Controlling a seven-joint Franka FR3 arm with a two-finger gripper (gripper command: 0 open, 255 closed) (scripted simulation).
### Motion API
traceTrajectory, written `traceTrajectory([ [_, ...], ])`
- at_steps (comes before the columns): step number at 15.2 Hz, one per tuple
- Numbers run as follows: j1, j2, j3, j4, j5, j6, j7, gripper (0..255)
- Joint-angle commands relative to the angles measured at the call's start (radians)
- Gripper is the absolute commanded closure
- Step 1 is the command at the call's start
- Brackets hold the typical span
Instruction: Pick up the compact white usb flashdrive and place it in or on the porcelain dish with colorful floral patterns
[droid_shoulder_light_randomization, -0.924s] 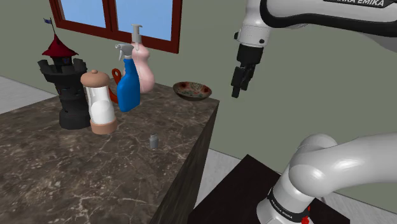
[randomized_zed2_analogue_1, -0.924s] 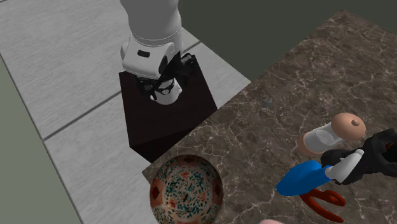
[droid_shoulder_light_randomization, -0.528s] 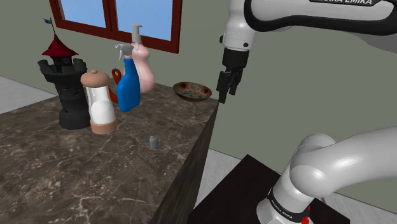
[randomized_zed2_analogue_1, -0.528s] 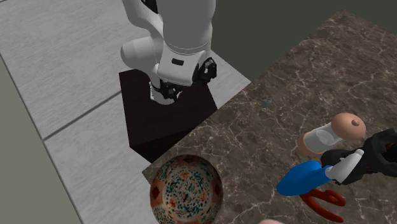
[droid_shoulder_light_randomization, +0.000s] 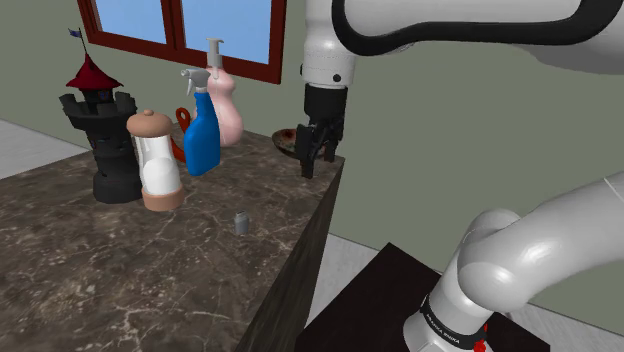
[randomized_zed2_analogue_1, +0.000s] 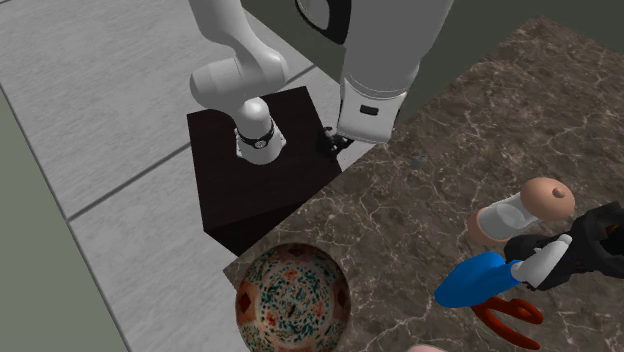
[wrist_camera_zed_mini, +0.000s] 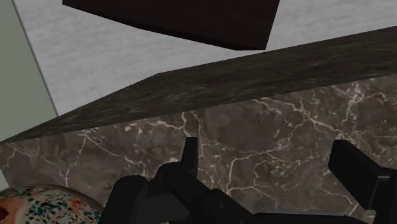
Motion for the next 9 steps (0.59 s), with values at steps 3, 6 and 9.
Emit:
traceTrajectory([
  [3, 0.017, 0.106, 0.073, 0.055, 0.023, 0.042, 0.073, 0],
  [6, 0.029, 0.196, 0.129, 0.116, 0.026, 0.065, 0.133, 0],
  [9, 0.041, 0.295, 0.183, 0.186, 0.017, 0.085, 0.197, 0],
])
